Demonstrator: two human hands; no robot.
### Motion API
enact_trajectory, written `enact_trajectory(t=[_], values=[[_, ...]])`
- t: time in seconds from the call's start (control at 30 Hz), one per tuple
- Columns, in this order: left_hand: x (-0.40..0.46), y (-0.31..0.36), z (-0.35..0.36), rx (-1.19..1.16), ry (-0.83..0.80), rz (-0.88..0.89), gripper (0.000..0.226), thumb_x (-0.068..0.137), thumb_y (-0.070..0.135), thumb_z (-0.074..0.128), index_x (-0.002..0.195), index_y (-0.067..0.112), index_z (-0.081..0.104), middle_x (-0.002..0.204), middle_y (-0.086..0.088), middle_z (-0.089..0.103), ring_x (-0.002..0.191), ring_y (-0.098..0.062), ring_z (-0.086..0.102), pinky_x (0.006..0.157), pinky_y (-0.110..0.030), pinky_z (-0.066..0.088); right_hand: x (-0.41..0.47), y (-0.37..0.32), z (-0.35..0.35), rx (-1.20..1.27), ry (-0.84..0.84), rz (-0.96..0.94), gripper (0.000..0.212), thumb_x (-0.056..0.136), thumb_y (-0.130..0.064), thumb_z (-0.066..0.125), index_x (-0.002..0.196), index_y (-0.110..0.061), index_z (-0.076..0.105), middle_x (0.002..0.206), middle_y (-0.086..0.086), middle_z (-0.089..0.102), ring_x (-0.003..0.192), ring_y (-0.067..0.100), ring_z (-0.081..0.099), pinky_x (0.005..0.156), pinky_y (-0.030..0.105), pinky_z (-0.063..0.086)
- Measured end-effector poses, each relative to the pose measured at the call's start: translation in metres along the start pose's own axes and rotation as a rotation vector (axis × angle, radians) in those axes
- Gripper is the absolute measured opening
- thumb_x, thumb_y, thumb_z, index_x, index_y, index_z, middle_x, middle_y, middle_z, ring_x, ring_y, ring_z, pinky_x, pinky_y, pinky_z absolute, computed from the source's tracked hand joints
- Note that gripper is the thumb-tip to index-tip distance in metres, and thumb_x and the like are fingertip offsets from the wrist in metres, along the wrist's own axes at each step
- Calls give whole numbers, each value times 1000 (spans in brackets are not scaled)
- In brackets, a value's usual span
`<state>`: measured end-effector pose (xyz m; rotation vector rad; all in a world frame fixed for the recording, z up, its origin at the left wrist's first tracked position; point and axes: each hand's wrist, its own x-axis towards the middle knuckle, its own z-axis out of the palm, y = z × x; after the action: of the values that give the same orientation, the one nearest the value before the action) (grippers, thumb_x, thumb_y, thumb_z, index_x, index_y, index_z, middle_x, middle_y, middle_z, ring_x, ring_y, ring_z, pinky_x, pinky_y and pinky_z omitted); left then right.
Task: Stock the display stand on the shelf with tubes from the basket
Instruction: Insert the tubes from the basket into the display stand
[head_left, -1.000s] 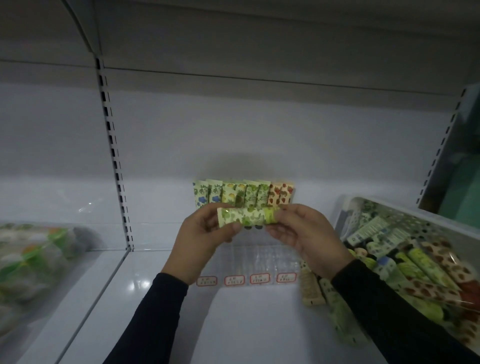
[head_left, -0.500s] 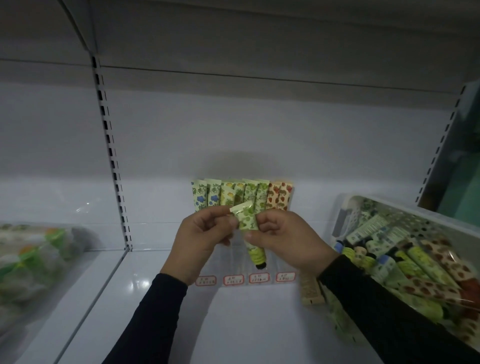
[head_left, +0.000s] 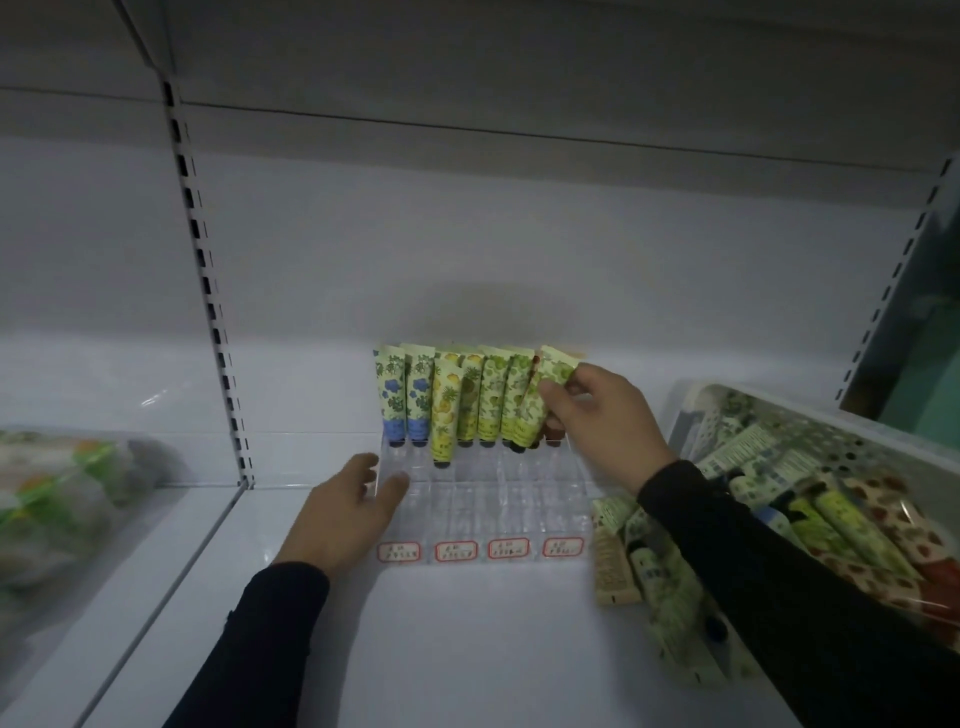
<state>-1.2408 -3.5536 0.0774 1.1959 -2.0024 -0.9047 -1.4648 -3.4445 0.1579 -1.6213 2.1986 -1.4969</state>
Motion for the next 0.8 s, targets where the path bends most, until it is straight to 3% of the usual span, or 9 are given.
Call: enact_trajectory(t=[0.1, 0.2, 0.27, 0.37, 0.43, 0.57, 0.67, 0.8], values=[[-7, -1, -2, -32, -108, 38, 41, 99, 48, 44, 139, 38, 46, 127, 12, 58, 104, -8, 53, 88, -26, 37, 5, 2, 8, -53, -11, -26, 39, 94, -38, 56, 92, 0, 62, 81, 16, 68, 74, 26, 67, 74, 44, 56], [-12, 4, -1, -57, -146, 81, 32, 101, 48, 38, 131, 54, 35, 124, 19, 51, 107, -3, 48, 90, -22, 32, 7, 5, 12, -118, -6, -48, 38, 94, -36, 59, 82, 0, 60, 76, 15, 67, 67, 19, 63, 64, 23, 50], [-14, 6, 0, -52, -157, 85, 26, 102, 45, 35, 125, 56, 28, 119, 19, 48, 103, -3, 46, 87, -20, 31, 7, 6, 12, -137, -12, -58, 37, 94, -36, 59, 82, 0, 62, 78, 16, 66, 69, 22, 62, 61, 22, 46], [-15, 7, 0, -61, -157, 79, 25, 102, 45, 33, 123, 56, 26, 116, 17, 49, 98, -4, 47, 80, -18, 32, 7, 8, 15, -164, -40, -68, 36, 93, -37, 59, 88, -2, 64, 82, 14, 68, 76, 24, 63, 70, 28, 48], [-14, 6, 0, -64, -159, 76, 25, 103, 44, 33, 124, 56, 25, 116, 17, 50, 96, -3, 48, 76, -15, 33, 6, 8, 18, -182, -32, -75, 34, 93, -37, 60, 90, -3, 64, 83, 11, 68, 78, 23, 63, 70, 24, 47], [-13, 4, 0, -56, -168, 93, 27, 103, 44, 33, 128, 54, 28, 116, 17, 50, 95, -1, 48, 78, -15, 33, 4, 5, 18, -169, 3, -62, 37, 91, -33, 64, 78, 1, 58, 65, 5, 59, 57, 11, 50, 53, 9, 37], [-13, 4, 1, -61, -160, 94, 26, 103, 44, 35, 125, 54, 28, 115, 19, 51, 93, 0, 48, 77, -14, 33, 2, 3, 17, -180, 19, -67, 37, 91, -31, 64, 71, -2, 54, 56, -2, 50, 51, 4, 43, 51, 8, 37], [-16, 7, 0, -53, -147, 104, 26, 101, 45, 40, 117, 61, 27, 100, 34, 51, 85, 10, 53, 68, 2, 32, 2, 2, 20, -209, 25, -78, 38, 91, -31, 64, 65, -8, 49, 53, -4, 46, 50, 7, 40, 52, 9, 36]])
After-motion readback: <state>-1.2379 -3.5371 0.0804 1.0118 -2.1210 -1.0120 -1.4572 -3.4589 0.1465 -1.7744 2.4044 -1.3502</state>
